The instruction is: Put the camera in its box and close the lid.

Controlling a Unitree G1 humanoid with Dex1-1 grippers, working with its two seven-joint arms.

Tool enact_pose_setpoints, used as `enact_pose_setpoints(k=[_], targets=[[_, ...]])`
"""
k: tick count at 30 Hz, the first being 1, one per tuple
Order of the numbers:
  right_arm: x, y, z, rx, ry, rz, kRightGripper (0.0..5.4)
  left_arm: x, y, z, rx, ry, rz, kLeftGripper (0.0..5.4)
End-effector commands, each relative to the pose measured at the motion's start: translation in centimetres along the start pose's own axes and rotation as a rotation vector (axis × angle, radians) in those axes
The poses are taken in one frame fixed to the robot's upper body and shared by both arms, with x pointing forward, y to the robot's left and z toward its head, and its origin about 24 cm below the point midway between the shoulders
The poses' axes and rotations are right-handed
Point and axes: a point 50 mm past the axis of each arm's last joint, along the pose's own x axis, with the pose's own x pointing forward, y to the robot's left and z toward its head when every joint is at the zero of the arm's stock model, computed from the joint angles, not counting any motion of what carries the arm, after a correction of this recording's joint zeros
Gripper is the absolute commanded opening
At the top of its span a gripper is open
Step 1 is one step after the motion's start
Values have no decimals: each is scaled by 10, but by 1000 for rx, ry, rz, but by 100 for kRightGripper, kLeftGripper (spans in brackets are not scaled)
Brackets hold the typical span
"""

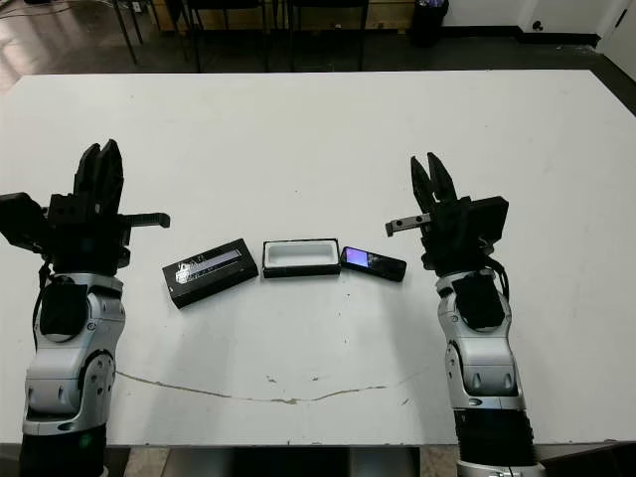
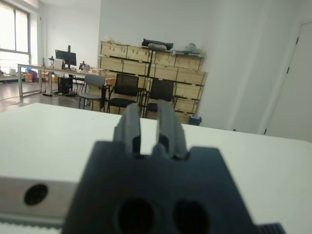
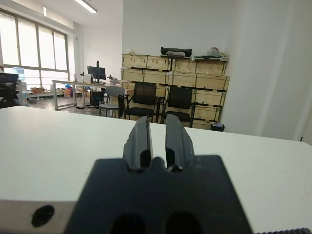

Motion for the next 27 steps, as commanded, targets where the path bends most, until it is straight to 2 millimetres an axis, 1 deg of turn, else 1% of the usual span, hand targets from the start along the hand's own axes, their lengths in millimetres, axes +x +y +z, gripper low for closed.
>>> enact_pose_setpoints(k=[1, 8, 13, 19, 27], targets=[[-5, 1, -7, 8, 39, 2, 0, -5, 0, -4, 1, 22, -7, 3], [2, 1, -10, 7, 39, 20, 0, -3, -3, -7, 11, 32, -25, 3], [2, -2, -10, 7, 37, 29, 0, -5, -3, -8, 10, 36, -27, 3], [8, -12, -4, -47, 94, 16, 0, -5, -2, -5, 27, 28, -29, 3], [28, -39, -5, -192, 208, 96, 0, -5, -3, -5, 25, 38, -41, 3]])
